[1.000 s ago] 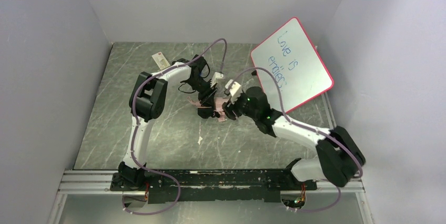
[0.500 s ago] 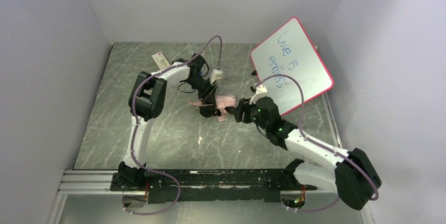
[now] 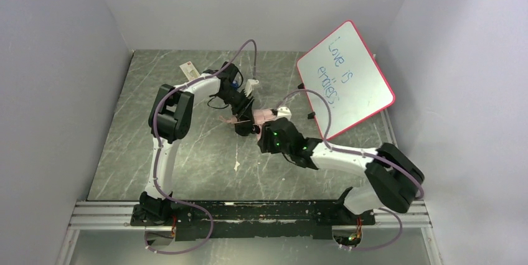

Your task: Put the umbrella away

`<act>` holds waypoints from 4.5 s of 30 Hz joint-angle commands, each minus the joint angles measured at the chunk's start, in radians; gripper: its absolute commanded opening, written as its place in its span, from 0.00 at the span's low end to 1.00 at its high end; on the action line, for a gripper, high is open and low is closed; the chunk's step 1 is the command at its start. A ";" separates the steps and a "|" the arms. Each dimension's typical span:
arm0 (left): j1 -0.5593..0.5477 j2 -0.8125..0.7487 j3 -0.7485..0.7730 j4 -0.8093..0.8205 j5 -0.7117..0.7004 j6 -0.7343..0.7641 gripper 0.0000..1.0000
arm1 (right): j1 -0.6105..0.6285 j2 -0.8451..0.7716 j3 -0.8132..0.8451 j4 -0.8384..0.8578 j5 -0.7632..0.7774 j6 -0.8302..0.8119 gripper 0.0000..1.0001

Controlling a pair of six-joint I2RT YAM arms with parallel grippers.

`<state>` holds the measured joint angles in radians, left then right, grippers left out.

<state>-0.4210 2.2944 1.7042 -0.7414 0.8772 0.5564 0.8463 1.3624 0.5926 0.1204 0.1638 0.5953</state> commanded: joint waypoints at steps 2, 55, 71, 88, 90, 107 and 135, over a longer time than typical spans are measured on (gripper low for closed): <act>0.033 0.107 -0.075 0.049 -0.358 0.038 0.05 | 0.085 0.154 0.120 -0.042 0.220 -0.076 0.57; 0.033 0.085 -0.067 0.029 -0.353 0.053 0.05 | 0.081 0.493 0.325 -0.318 0.311 -0.049 0.45; 0.033 0.081 -0.075 0.032 -0.351 0.054 0.05 | 0.001 0.525 0.250 -0.293 0.266 -0.039 0.23; 0.033 0.086 -0.074 0.087 -0.426 -0.027 0.05 | 0.004 0.355 0.154 -0.190 0.098 -0.218 0.00; 0.033 0.087 -0.067 0.094 -0.433 -0.042 0.05 | 0.037 0.339 0.142 -0.200 0.069 -0.223 0.00; 0.033 0.067 -0.095 0.145 -0.511 -0.064 0.05 | 0.188 0.150 0.019 -0.310 0.066 -0.080 0.00; -0.042 -0.052 -0.272 0.279 -0.660 -0.063 0.05 | -0.035 -0.151 -0.090 -0.112 0.105 0.472 0.47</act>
<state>-0.4770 2.1429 1.5158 -0.4606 0.5209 0.4580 0.8169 1.2427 0.5724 -0.0998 0.2920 0.7982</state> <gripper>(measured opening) 0.507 0.434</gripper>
